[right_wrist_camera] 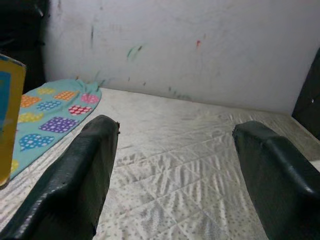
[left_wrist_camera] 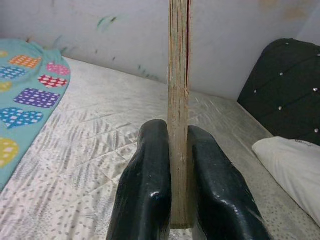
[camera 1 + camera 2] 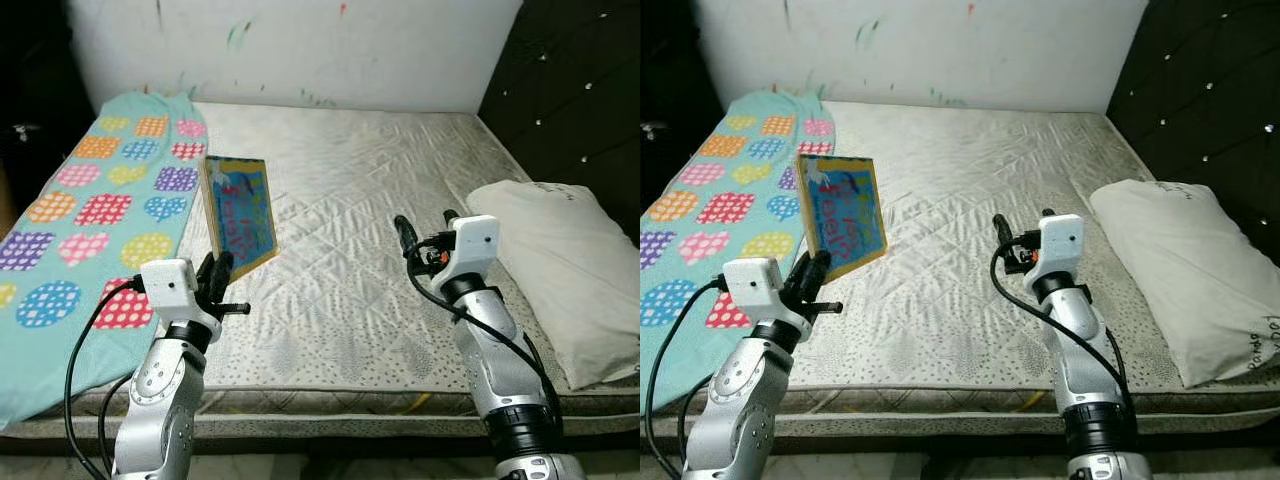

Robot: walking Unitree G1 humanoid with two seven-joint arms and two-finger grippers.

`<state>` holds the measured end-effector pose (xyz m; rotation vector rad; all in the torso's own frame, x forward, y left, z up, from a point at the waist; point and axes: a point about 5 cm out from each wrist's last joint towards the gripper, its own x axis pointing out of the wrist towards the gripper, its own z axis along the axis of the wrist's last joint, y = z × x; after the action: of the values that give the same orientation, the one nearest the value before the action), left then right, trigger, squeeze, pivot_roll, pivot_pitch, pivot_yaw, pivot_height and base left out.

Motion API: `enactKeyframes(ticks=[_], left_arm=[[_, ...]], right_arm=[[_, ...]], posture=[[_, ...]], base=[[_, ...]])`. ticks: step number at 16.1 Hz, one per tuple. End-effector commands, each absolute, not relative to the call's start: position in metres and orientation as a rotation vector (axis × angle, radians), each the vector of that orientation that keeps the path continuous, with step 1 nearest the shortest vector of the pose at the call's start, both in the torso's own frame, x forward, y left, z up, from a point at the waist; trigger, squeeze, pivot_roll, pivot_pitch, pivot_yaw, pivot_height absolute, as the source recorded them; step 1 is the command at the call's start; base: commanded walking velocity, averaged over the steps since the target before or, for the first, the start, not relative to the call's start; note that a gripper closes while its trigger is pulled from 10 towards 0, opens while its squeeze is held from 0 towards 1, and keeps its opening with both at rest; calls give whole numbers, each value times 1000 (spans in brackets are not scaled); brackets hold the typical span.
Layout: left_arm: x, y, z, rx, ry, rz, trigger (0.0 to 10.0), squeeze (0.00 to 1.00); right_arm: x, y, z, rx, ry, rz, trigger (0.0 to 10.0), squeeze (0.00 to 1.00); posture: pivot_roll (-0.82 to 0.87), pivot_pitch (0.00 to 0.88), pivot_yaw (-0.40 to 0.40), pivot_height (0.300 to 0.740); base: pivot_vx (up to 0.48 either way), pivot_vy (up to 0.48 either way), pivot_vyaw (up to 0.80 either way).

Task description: Clean up the room

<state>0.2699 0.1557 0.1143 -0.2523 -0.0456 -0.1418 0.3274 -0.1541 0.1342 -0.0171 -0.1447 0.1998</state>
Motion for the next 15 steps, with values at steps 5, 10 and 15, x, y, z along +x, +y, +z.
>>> enactKeyframes(ticks=[5, 10, 15], left_arm=[[276, 151, 124, -237, -95, -163, 10000, 0], [277, 151, 125, -234, -98, -165, 10000, 0], [277, 151, 125, -233, -99, -168, 10000, 0]], right_arm=[[330, -153, 138, -34, -167, 196, 10000, 0], [331, -153, 137, -32, -168, 192, 10000, 0], [331, -153, 138, -46, -173, 192, 10000, 0]], posture=[[-80, 0, -49, 740], [-78, 0, -48, 740], [-80, 0, -47, 740]], base=[[0, 0, 0], [0, 0, 0], [0, -267, 181]])
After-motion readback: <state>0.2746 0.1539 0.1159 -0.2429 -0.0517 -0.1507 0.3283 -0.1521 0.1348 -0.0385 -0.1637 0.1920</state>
